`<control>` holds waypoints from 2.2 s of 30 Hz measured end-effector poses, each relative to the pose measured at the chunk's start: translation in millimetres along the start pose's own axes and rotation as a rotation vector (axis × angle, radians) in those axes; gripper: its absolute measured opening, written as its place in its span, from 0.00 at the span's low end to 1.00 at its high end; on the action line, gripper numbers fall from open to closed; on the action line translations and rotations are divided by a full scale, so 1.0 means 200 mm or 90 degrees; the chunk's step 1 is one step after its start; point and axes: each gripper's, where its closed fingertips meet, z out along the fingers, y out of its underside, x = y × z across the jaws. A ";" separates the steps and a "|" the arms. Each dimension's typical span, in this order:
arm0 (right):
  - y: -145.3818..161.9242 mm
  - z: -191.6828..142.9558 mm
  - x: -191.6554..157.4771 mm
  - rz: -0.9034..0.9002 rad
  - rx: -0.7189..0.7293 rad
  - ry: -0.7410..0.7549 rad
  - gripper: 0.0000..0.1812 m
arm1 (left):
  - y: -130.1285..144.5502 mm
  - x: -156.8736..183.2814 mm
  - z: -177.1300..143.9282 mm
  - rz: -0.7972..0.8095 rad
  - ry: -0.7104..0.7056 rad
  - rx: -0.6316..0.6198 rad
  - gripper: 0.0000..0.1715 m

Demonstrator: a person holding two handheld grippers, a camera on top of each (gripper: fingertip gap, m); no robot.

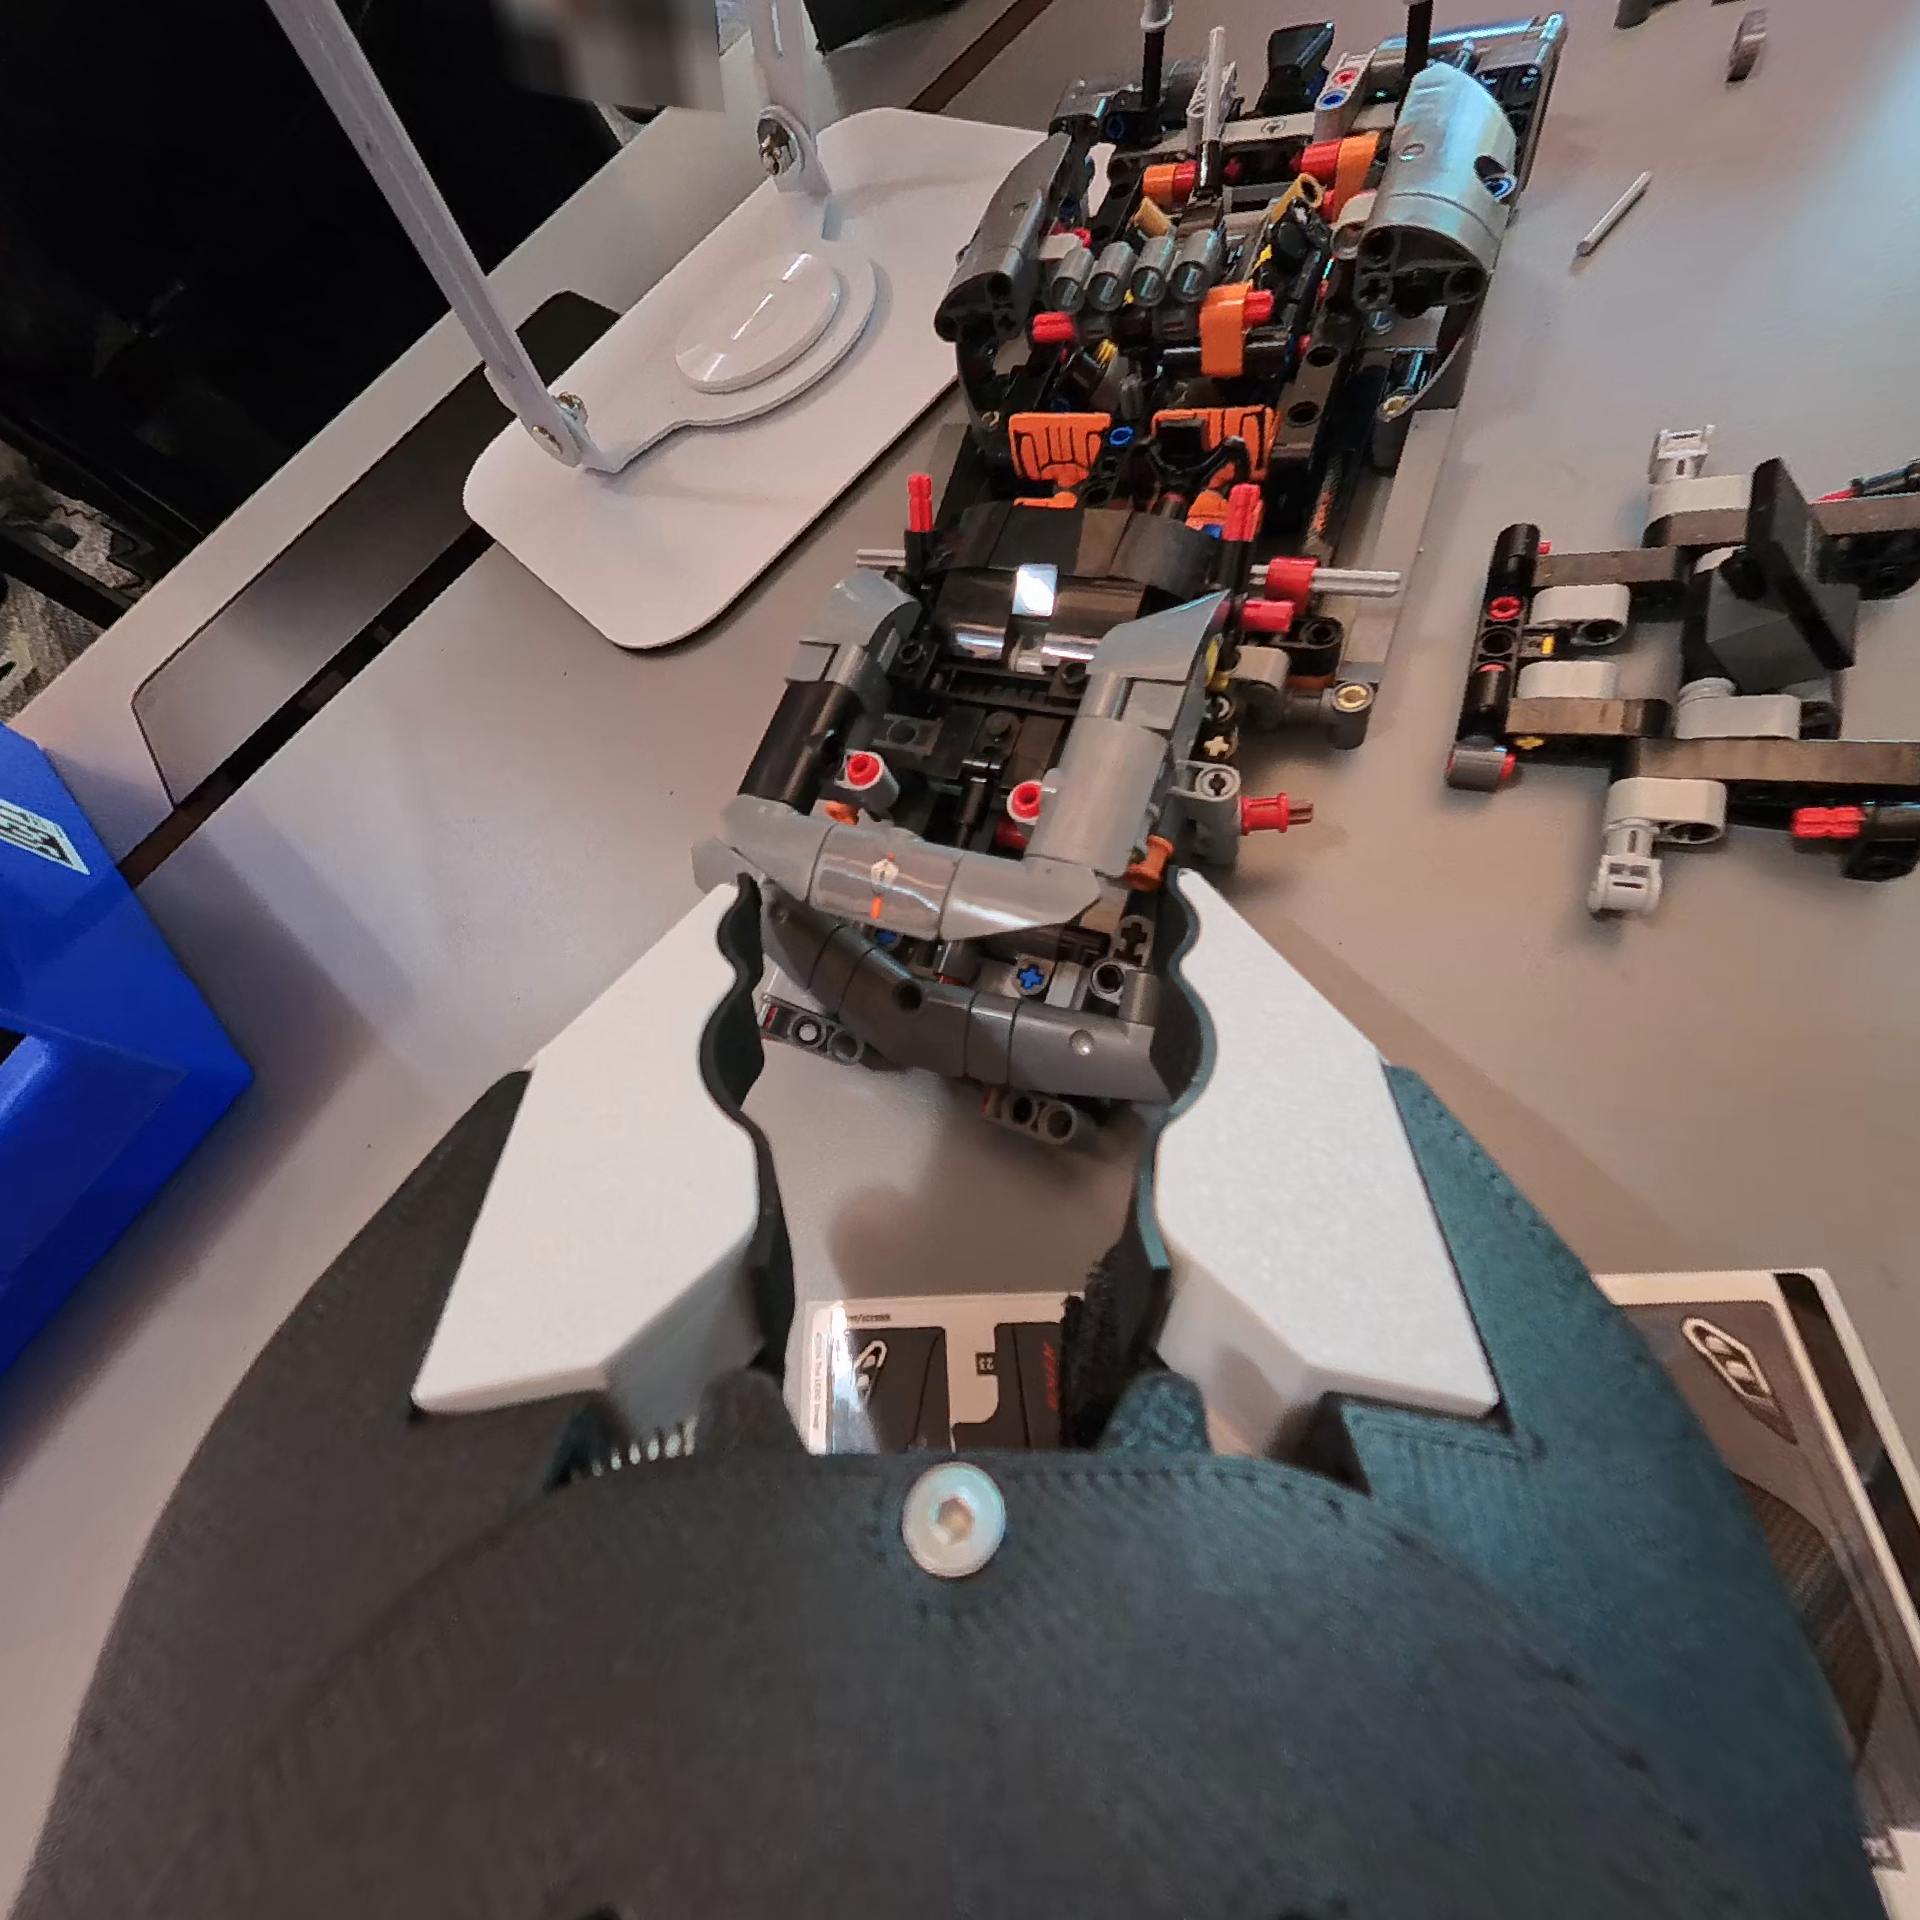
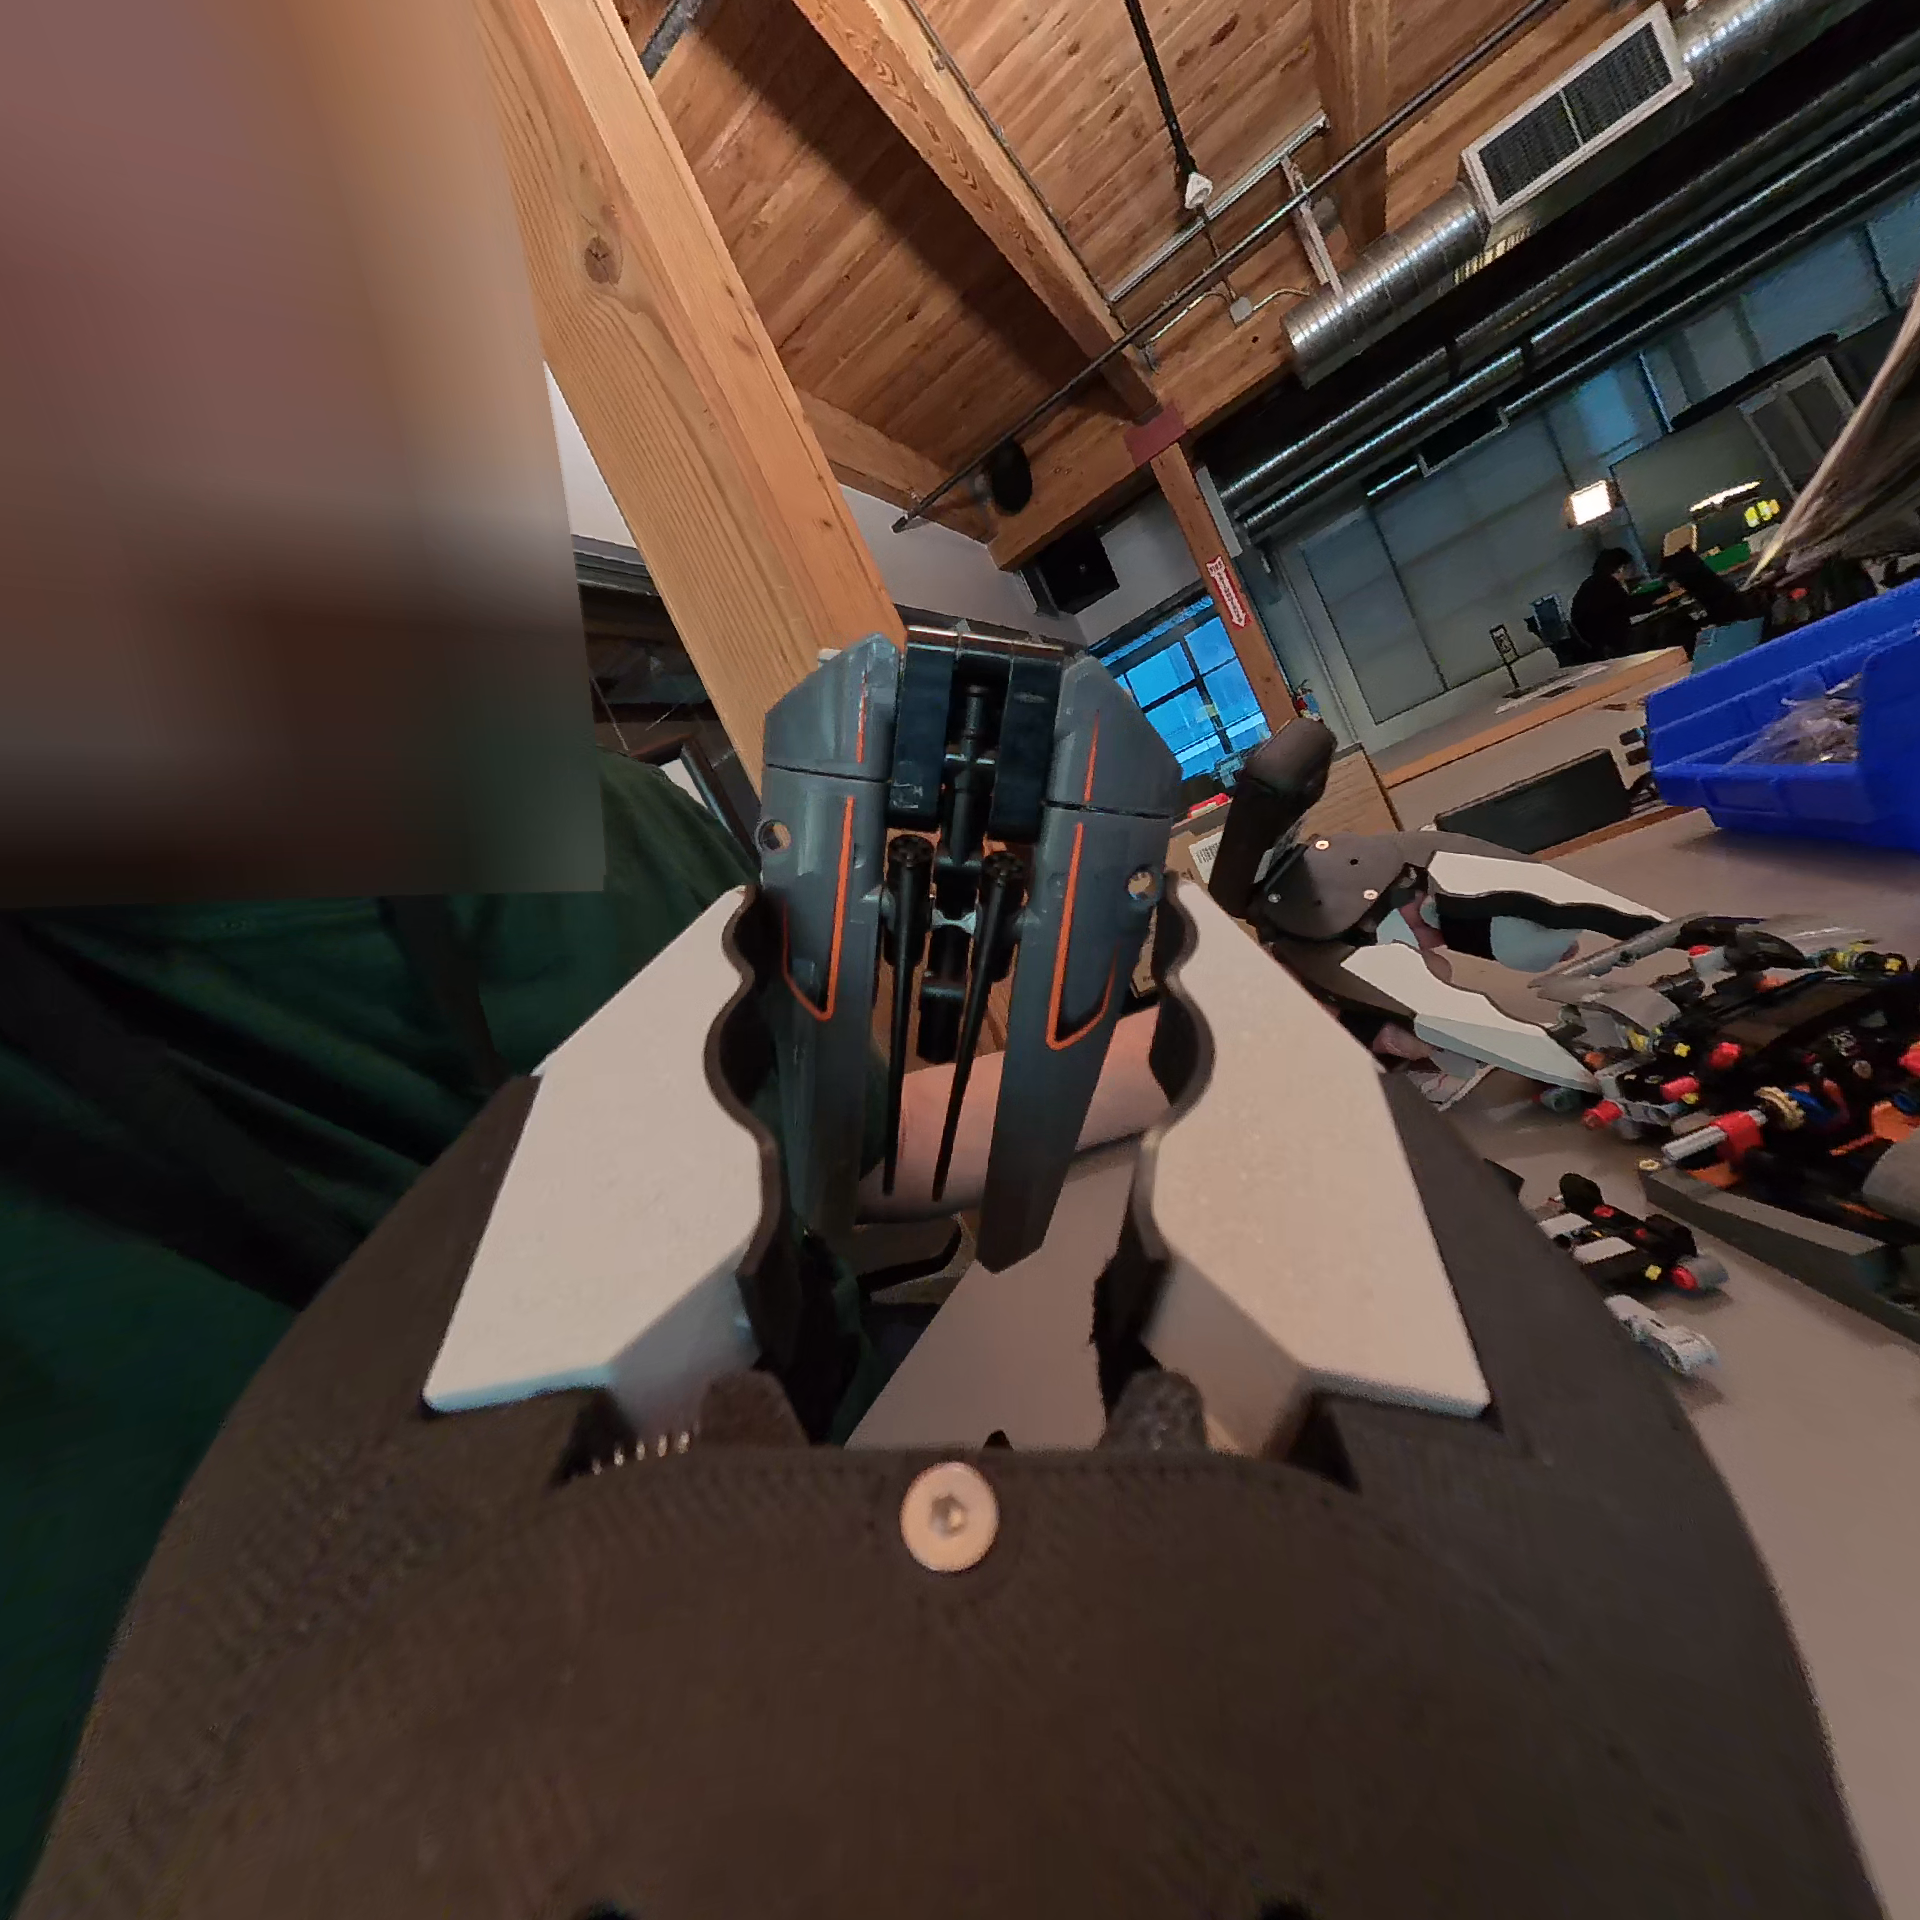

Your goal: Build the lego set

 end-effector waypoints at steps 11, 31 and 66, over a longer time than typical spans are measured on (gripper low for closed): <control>0.04 0.00 0.05 -0.006 -0.022 0.020 0.40 | 0.00 0.00 -0.01 0.000 -0.005 0.000 0.43; 0.08 -0.03 0.10 -0.025 -0.053 0.056 0.40 | 0.02 -0.03 -0.04 -0.016 -0.024 0.000 0.47; 0.07 -0.03 0.09 -0.032 -0.059 0.061 0.40 | 0.02 -0.03 -0.04 -0.024 -0.019 0.001 0.48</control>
